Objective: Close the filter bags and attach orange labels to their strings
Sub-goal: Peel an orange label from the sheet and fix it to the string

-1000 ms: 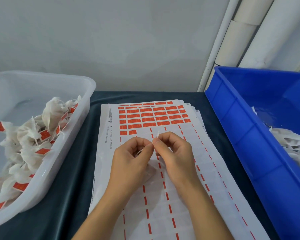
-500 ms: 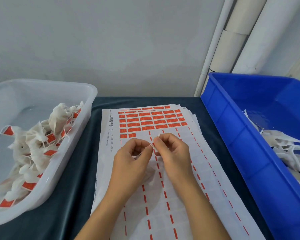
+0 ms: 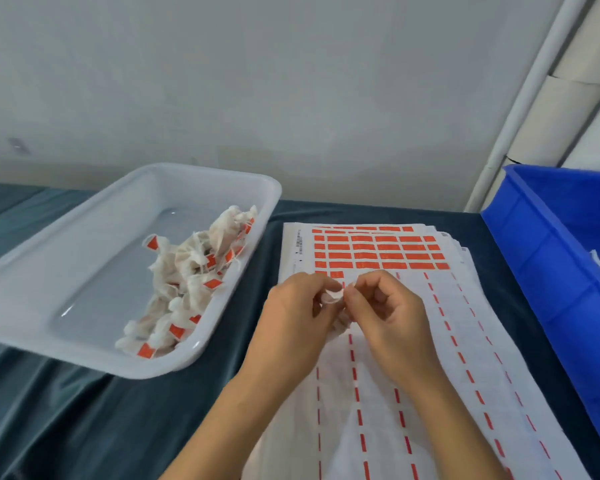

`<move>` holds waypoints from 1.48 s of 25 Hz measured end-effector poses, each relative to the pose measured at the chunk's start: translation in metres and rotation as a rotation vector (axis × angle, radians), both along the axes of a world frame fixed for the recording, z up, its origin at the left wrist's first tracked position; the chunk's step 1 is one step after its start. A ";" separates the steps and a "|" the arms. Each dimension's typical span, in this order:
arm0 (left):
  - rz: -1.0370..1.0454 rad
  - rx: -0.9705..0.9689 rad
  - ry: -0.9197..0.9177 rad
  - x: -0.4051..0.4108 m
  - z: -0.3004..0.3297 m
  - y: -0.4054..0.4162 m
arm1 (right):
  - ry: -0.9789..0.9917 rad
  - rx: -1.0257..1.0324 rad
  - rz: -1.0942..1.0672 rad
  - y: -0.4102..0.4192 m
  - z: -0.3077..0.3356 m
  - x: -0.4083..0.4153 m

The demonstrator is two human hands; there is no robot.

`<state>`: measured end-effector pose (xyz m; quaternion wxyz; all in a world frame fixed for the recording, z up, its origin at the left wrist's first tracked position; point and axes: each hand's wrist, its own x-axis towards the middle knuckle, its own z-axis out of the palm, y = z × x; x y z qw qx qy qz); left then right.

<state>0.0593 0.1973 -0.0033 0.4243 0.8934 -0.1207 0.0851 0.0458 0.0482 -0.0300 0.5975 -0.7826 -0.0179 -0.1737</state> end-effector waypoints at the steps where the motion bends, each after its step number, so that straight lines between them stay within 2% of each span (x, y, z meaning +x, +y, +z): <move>1: 0.005 -0.037 -0.024 -0.002 0.008 0.009 | -0.006 0.003 0.041 0.007 0.005 0.000; 7: 0.117 0.027 -0.246 -0.005 0.064 0.065 | -0.112 0.087 0.303 0.064 0.057 0.017; 10: 0.200 0.133 -0.303 -0.008 0.084 0.098 | -0.067 0.154 0.445 0.103 0.073 0.031; 13: 0.310 0.273 -0.313 -0.014 0.085 0.129 | -0.007 0.046 0.518 0.132 0.075 0.038; 15: 0.338 0.355 -0.218 -0.015 0.074 0.137 | -0.008 -0.191 0.480 0.140 0.070 0.041; 17: 0.288 0.390 -0.042 -0.016 0.060 0.135 | -0.054 -0.518 0.393 0.140 0.061 0.044; 19: 0.216 0.385 0.048 -0.019 0.051 0.132 | -0.093 -0.674 0.351 0.138 0.054 0.043; 21: 0.201 0.384 0.006 -0.019 0.047 0.129 | -0.099 -0.638 0.355 0.134 0.050 0.041; 26: 0.258 0.528 -0.144 -0.018 0.048 0.118 | -0.099 -0.557 0.351 0.123 0.053 0.036; 30: 0.241 0.487 -0.254 -0.019 0.050 0.100 | -0.095 -0.514 0.335 0.109 0.060 0.029; 37: 0.134 0.498 -0.265 -0.019 0.045 0.056 | -0.041 -0.574 0.218 0.071 0.063 0.015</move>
